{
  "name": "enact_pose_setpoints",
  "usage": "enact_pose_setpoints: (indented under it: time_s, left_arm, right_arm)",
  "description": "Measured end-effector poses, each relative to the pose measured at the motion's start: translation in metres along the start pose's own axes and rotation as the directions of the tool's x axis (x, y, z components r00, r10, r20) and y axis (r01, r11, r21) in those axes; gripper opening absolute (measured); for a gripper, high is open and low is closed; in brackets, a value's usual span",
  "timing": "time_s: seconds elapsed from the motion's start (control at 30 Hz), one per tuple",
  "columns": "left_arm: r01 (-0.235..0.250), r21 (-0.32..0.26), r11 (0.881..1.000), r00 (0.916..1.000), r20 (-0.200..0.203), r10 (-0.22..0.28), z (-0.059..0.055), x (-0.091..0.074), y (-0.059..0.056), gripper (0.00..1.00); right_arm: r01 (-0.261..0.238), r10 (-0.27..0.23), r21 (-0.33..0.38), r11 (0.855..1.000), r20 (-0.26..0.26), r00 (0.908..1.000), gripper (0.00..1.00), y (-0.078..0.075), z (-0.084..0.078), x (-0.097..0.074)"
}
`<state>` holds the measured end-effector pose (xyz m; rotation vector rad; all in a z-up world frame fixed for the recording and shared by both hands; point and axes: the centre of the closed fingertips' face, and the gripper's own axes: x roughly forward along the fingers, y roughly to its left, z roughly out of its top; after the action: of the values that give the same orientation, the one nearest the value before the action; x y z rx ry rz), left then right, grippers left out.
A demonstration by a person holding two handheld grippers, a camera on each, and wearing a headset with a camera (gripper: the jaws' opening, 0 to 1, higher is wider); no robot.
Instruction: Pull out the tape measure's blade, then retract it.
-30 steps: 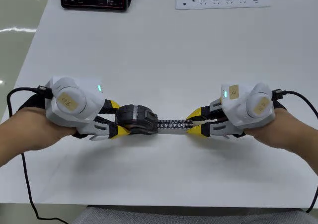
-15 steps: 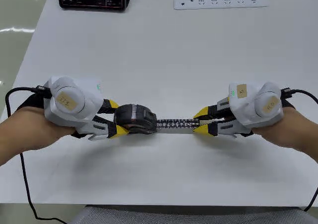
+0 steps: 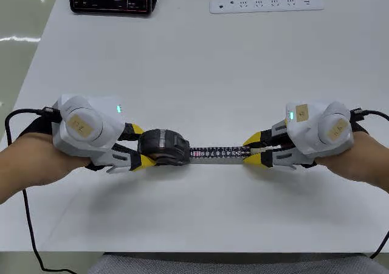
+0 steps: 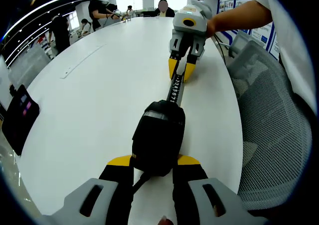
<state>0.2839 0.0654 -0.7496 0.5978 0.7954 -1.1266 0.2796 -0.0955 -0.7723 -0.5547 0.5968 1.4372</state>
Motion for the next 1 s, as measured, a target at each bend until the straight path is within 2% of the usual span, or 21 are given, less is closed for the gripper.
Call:
enact_pose_setpoints:
  time_s: [1.0]
  left_arm:
    - [-0.003,0.003,1.0,1.0,-0.004,0.003,0.001,0.0,0.0,0.24]
  right_arm:
    - [0.032,-0.031,0.011,0.999,-0.052,0.9982,0.1,-0.001,-0.028,-0.031]
